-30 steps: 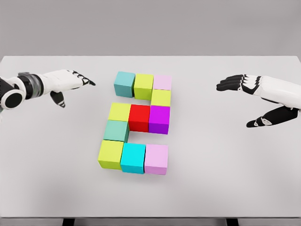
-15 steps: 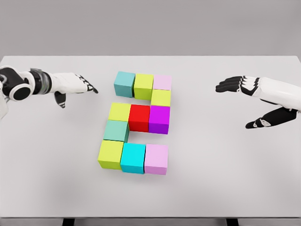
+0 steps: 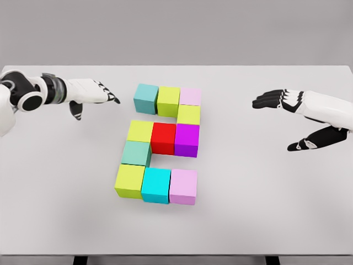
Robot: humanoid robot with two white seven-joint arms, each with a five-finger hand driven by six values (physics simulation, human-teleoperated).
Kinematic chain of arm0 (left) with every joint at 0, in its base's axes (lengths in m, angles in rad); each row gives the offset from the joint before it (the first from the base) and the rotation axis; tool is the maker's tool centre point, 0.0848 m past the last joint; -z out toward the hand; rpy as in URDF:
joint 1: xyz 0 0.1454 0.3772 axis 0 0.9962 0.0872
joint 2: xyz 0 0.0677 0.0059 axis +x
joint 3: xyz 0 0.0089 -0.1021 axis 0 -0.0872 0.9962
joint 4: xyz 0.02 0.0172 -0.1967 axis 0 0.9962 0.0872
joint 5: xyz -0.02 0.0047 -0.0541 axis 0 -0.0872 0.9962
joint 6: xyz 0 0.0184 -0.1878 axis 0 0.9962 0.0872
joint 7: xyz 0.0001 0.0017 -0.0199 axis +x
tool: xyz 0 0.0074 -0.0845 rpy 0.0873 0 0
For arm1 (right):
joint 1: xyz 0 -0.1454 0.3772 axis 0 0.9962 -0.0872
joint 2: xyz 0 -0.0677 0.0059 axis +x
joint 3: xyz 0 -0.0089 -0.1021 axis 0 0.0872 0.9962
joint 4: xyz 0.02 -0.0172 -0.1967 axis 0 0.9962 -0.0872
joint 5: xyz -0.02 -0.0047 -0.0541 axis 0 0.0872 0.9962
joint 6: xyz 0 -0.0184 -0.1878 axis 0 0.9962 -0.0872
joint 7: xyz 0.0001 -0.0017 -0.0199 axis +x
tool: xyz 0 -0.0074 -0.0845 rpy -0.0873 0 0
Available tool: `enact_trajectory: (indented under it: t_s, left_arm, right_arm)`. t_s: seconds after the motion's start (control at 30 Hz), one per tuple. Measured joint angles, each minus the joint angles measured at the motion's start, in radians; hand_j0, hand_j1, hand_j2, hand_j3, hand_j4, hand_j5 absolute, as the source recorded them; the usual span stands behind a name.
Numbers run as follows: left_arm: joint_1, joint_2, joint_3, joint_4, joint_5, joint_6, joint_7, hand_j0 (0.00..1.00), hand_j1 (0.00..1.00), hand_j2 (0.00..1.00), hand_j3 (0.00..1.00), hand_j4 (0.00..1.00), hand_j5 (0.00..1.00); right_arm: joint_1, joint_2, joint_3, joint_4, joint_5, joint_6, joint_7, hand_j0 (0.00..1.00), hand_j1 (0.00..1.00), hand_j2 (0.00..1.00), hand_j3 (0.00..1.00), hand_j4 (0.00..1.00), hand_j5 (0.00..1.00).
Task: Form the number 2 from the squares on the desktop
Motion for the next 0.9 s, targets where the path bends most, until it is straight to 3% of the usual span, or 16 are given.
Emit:
enact_trajectory:
  t_s: [0.9]
  left_arm:
    - [0.0, -0.062, -0.002, 0.0, -0.042, -0.008, 0.0, 1.0, 1.0, 1.0, 1.0, 1.0, 1.0]
  right_arm:
    - [-0.003, 0.001, 0.0, 0.0, 0.0, 0.0, 0.0, 1.0, 1.0, 1.0, 1.0, 1.0, 1.0]
